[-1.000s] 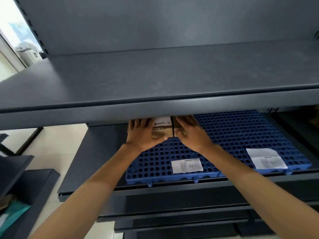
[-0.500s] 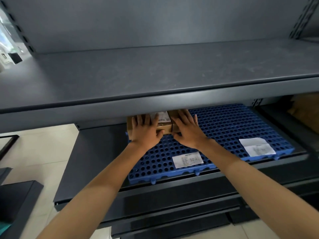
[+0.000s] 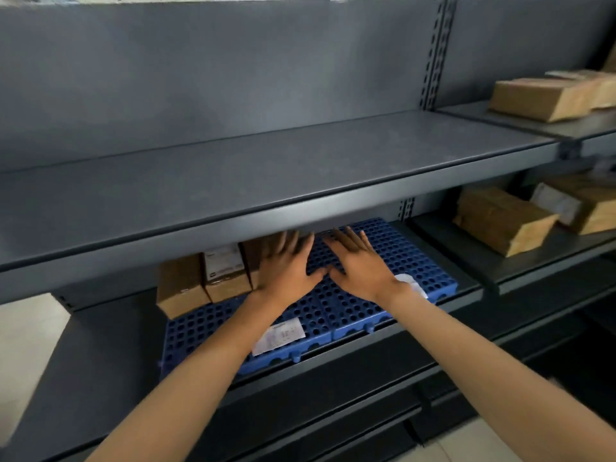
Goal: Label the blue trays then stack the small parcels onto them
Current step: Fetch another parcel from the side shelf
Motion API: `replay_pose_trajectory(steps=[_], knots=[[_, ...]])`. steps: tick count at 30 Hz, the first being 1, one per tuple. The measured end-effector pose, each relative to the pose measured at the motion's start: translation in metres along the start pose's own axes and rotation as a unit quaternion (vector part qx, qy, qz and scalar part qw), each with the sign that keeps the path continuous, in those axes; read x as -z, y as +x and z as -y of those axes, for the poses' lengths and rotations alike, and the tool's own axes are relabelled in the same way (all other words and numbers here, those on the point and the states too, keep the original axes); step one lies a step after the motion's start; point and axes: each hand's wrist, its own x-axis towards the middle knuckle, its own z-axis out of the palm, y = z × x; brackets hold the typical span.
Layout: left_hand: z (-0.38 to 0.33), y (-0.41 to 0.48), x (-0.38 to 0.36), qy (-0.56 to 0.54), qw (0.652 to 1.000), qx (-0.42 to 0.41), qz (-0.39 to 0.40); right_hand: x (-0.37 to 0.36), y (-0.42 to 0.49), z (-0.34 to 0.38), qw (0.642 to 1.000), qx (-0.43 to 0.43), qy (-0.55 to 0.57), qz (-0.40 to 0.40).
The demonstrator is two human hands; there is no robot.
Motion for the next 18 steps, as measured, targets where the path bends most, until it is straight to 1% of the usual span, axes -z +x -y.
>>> replay_pose_trajectory(steps=[5,8,14,18], knots=[[-0.136,0.046,0.015,-0.060,0.996,-0.058,0.015,0.065,-0.068,-0.100,0.998,-0.059,-0.016,-0.024],[-0.217,0.073,0.027,-0.102,0.990,-0.093,0.020,0.111,-0.109,-0.158,0.994,-0.090,-0.046,-0.034],[-0.361,0.111,0.052,-0.125,0.980,-0.154,-0.016,0.189,-0.194,-0.260,0.983,-0.146,-0.087,-0.072],[-0.441,0.132,0.068,-0.139,0.967,-0.209,-0.042,0.230,-0.235,-0.308,0.973,-0.182,-0.086,-0.110]])
